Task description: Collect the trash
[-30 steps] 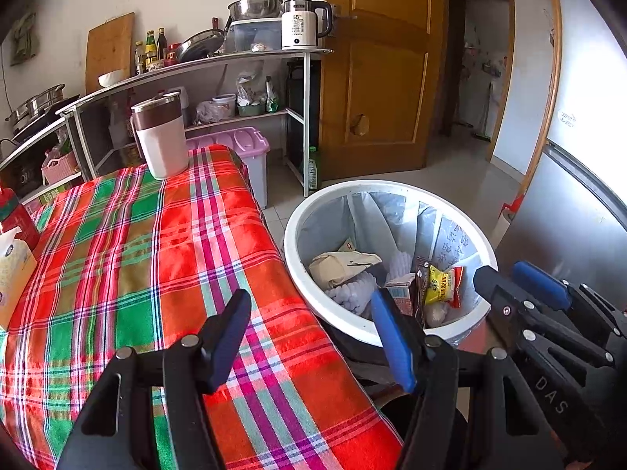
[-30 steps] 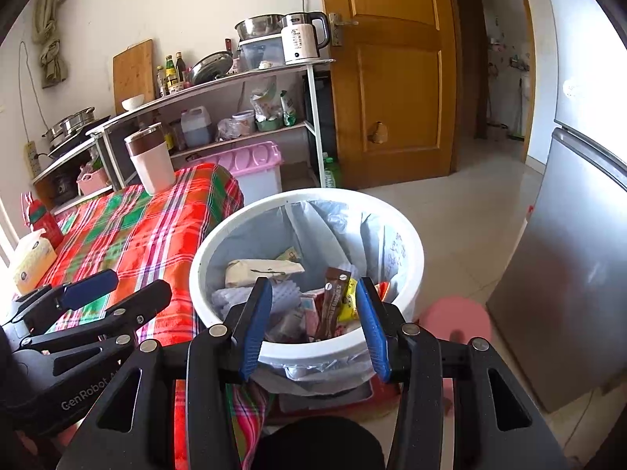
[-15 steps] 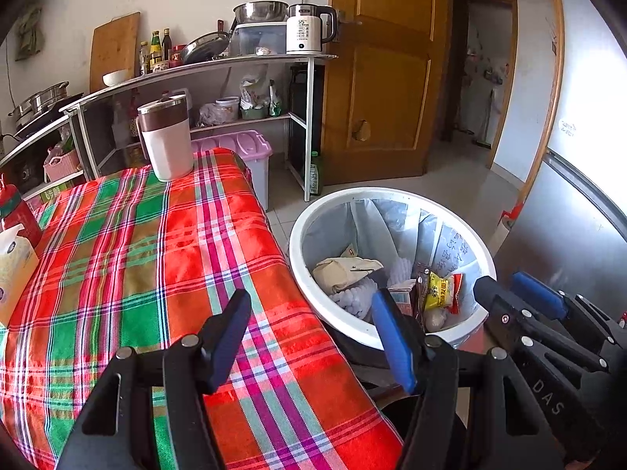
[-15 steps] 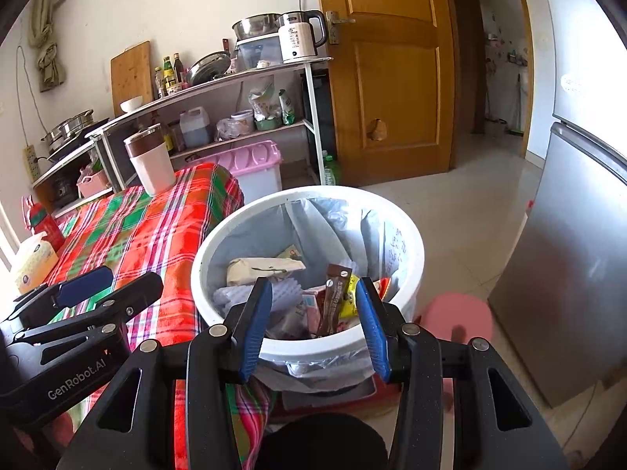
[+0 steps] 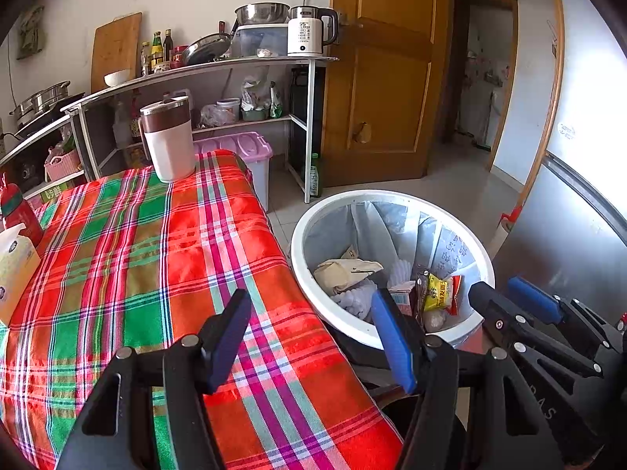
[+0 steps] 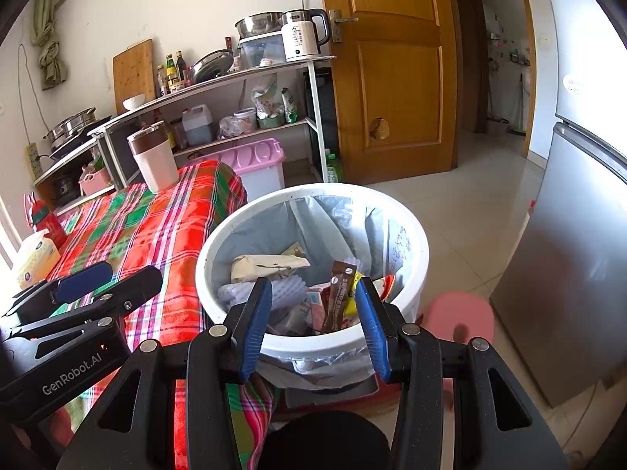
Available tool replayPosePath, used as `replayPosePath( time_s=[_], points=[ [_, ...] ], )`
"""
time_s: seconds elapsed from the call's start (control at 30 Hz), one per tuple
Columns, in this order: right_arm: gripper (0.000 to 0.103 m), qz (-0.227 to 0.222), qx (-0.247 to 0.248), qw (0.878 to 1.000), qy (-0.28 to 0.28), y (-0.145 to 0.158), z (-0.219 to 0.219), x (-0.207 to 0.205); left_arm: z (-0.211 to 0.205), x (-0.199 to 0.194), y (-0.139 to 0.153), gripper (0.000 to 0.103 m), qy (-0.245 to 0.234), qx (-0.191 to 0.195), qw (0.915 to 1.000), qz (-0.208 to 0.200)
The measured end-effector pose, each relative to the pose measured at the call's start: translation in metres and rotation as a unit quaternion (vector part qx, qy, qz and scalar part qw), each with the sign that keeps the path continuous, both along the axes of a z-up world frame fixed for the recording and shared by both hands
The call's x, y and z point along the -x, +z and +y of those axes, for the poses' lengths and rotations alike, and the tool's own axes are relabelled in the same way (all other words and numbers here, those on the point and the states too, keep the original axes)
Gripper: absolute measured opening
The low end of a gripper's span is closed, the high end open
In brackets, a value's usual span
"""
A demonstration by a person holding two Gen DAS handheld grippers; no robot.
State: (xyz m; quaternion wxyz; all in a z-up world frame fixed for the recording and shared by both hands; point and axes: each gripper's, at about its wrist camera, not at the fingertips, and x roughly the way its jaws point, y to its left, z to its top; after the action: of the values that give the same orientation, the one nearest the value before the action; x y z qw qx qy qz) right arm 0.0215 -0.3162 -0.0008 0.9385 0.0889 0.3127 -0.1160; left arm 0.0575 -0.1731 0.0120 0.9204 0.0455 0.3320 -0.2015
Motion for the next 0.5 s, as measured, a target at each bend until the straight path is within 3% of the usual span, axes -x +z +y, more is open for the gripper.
replayPosePath(
  time_s=[0.5],
  points=[
    [0.046,0.0,-0.002,1.0,0.0,-0.0011,0.0021,0.0008,0.0009,-0.0002,0.0007,0.066,0.001,0.004,1.0,-0.001]
  ],
)
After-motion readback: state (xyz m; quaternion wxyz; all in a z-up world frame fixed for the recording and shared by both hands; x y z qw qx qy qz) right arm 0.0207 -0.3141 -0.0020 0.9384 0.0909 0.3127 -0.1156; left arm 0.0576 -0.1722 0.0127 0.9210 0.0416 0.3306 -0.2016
